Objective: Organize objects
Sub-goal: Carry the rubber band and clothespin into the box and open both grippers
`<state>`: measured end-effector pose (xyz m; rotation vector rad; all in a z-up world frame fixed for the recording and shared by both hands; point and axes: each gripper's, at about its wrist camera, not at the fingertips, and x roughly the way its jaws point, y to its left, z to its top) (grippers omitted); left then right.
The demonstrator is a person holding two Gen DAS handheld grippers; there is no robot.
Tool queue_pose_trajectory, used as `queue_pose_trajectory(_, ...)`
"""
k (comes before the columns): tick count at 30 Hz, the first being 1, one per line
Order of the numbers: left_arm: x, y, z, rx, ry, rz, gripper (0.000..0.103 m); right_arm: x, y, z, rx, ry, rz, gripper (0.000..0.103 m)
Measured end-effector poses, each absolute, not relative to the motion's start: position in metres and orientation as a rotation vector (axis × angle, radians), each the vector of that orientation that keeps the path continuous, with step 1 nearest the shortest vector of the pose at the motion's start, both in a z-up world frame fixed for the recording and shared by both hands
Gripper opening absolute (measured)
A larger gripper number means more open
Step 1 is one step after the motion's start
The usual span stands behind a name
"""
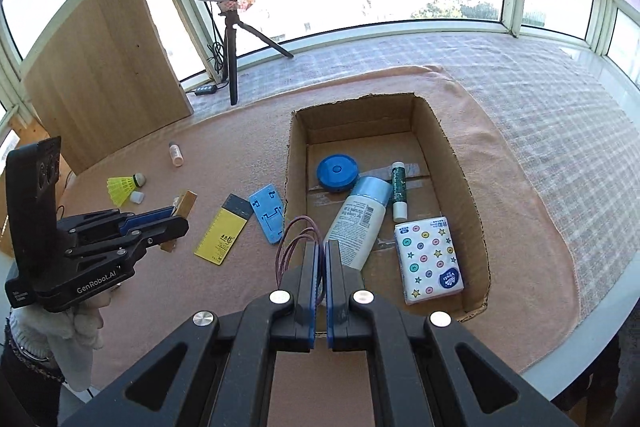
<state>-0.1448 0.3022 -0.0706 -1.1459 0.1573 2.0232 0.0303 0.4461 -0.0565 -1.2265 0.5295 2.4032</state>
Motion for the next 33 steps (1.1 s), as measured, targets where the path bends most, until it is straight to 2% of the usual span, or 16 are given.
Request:
queue_pose_trajectory(10, -0.153, 0.385, -0.074, -1.114, 0.200, 1.969, 0.013, 0.048, 0.482, -0.068, -1.229, 0.550, 2.352, 0.003)
queue_pose_trajectory(20, -0.153, 0.421, -0.080, -1.106, 0.226, 1.967, 0.013, 0.055, 0.498, -0.078, -1.255, 0.560, 2.352, 0.004)
queue_pose_trajectory(21, -0.153, 0.421, -0.079, -1.107, 0.222, 1.973, 0.019, 0.055, 0.498, -0.078, -1.259, 0.560, 2.357, 0.004)
queue_pose_trajectory(22, -0.154, 0.421, -0.079, -1.114, 0.219, 1.972, 0.026, 0.054, 0.498, -0.078, -1.270, 0.558, 2.361, 0.007)
queue_pose_trajectory(23, -0.155, 0.421, -0.079, -1.117, 0.214, 1.973, 0.042, 0.054, 0.498, -0.079, -1.283, 0.556, 2.364, 0.018)
queue_pose_trajectory(24, -0.155, 0.420, -0.078, -1.113, 0.209, 1.980, 0.044, 0.053, 0.497, -0.079, -1.292, 0.551, 2.368, 0.027)
queue_pose_trajectory(25, -0.155, 0.419, -0.077, -1.113, 0.211, 1.984, 0.044, 0.053, 0.495, -0.078, -1.291, 0.538, 2.375, 0.047)
queue_pose_trajectory(26, -0.155, 0.418, -0.077, -1.112, 0.212, 1.988, 0.044, 0.053, 0.492, -0.077, -1.280, 0.521, 2.382, 0.057)
queue_pose_trajectory(33, -0.157, 0.404, -0.076, -1.118, 0.212, 2.011, 0.044, 0.046, 0.485, -0.077, -1.284, 0.515, 2.398, 0.058)
